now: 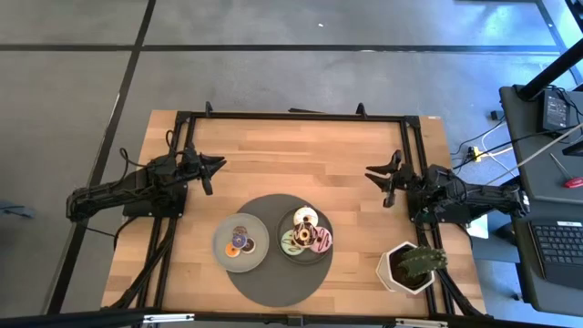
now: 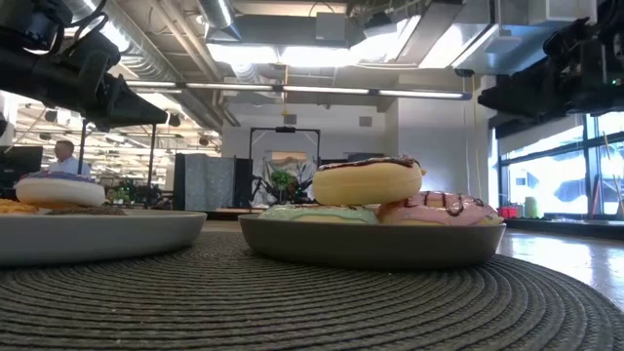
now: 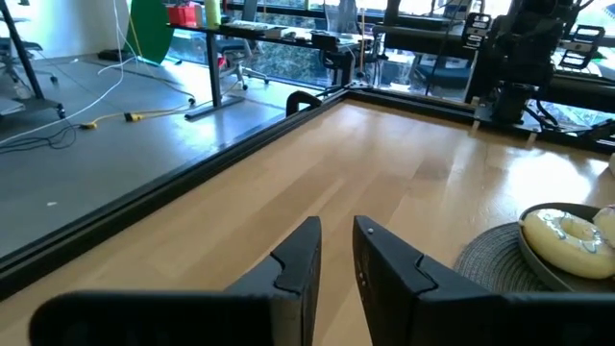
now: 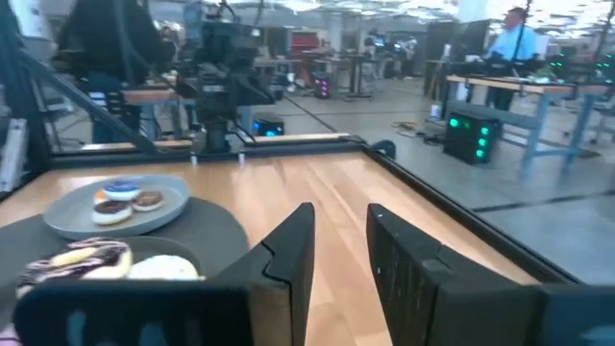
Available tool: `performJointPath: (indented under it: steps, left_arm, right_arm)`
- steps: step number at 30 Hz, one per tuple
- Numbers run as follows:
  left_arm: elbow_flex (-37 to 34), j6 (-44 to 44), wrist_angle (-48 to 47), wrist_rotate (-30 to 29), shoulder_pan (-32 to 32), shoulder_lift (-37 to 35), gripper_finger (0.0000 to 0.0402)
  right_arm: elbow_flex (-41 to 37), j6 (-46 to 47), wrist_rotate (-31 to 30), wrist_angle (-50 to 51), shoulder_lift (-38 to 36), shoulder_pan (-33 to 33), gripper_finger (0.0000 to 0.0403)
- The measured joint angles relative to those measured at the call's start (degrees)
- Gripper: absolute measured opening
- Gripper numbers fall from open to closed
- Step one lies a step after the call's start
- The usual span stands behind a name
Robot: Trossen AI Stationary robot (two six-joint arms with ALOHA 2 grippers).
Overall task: Pick & Place donuts
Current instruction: Return to Home Position
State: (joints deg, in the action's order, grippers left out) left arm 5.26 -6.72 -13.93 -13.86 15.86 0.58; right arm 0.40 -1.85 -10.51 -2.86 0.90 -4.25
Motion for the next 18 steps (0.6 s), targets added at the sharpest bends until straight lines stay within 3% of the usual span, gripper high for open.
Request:
performJointPath:
  steps: [9, 18]
  left_arm:
    - [-0.02, 0.00, 0.00, -0.01, 0.00, 0.00, 0.0059]
    - [-0.02, 0.00, 0.00, -0.01, 0.00, 0.00, 0.0061]
  right_arm:
    - [0.00, -0.13, 0.03, -0.01, 6.19, -2.08, 0.0101]
    - [0.00, 0.07, 0.05, -0.01, 7.25, -2.08, 0.0100]
